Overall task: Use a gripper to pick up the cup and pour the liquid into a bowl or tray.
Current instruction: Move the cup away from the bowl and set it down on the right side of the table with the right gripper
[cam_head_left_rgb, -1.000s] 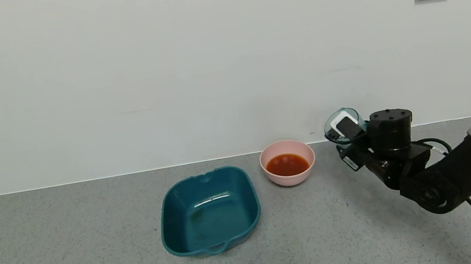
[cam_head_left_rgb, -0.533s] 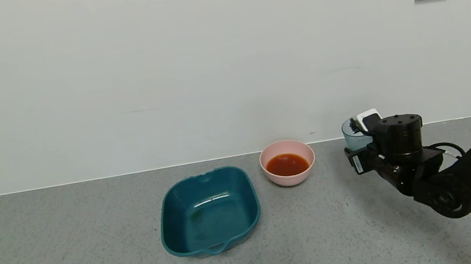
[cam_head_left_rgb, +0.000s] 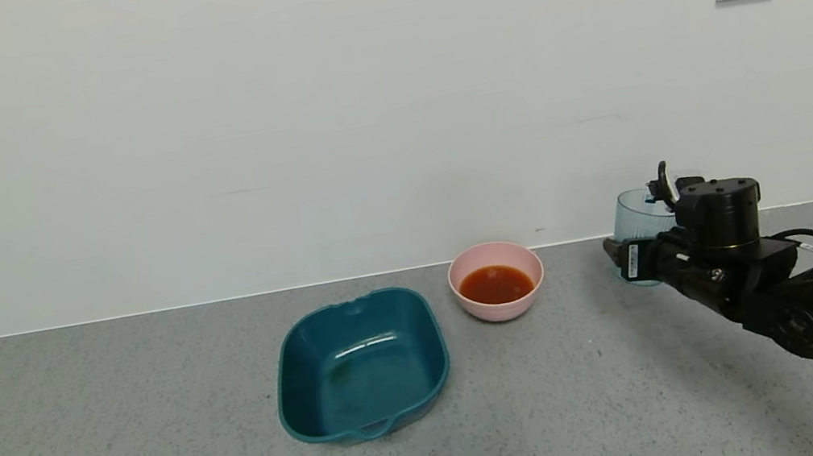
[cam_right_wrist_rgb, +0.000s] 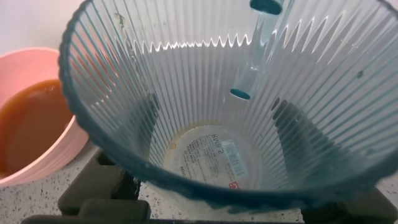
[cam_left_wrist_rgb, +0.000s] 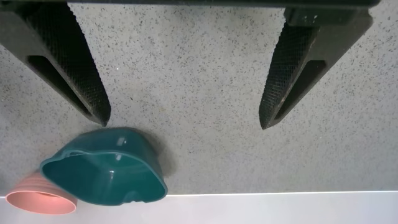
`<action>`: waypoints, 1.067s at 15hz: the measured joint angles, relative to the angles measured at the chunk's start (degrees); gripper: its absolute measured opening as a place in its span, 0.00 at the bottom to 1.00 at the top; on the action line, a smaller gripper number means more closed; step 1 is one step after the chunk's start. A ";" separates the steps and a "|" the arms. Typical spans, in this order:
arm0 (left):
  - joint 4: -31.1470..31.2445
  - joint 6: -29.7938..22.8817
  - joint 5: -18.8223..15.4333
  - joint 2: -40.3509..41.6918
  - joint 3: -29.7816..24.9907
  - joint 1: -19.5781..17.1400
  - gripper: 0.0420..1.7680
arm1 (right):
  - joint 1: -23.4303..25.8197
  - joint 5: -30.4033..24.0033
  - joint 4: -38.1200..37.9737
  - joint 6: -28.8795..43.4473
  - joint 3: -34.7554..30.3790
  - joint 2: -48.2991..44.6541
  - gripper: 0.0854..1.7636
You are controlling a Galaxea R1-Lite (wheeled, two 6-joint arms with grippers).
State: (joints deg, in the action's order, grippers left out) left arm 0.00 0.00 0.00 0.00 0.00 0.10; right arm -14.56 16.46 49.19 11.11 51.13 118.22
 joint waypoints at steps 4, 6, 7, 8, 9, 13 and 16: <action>0.00 0.02 0.00 0.00 0.00 0.00 0.97 | 1.33 -2.11 2.35 0.50 -2.57 -0.76 0.76; 0.00 0.00 0.00 0.00 0.00 0.00 0.97 | 1.80 -2.13 2.63 0.41 -3.50 -0.87 0.76; 0.02 0.00 0.00 0.00 0.00 0.00 0.97 | 2.35 -2.16 2.73 0.29 -3.67 -0.76 0.76; 0.00 0.00 0.00 0.00 0.00 0.00 0.97 | 2.99 -2.16 2.77 0.07 -3.72 -0.48 0.76; 0.00 0.00 0.00 0.00 0.00 0.00 0.97 | 3.79 -2.44 2.79 -0.15 -3.54 -0.09 0.76; 0.02 0.00 0.00 0.00 0.00 0.00 0.97 | 7.20 -5.27 5.72 -2.04 -3.15 2.80 0.76; 0.00 0.00 0.00 0.00 0.00 0.00 0.97 | 8.30 -6.10 9.70 -3.95 -3.15 6.39 0.76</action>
State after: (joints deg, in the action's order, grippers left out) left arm 0.00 0.00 0.00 0.00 0.00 0.10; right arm -6.25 10.36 58.89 7.16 47.98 124.61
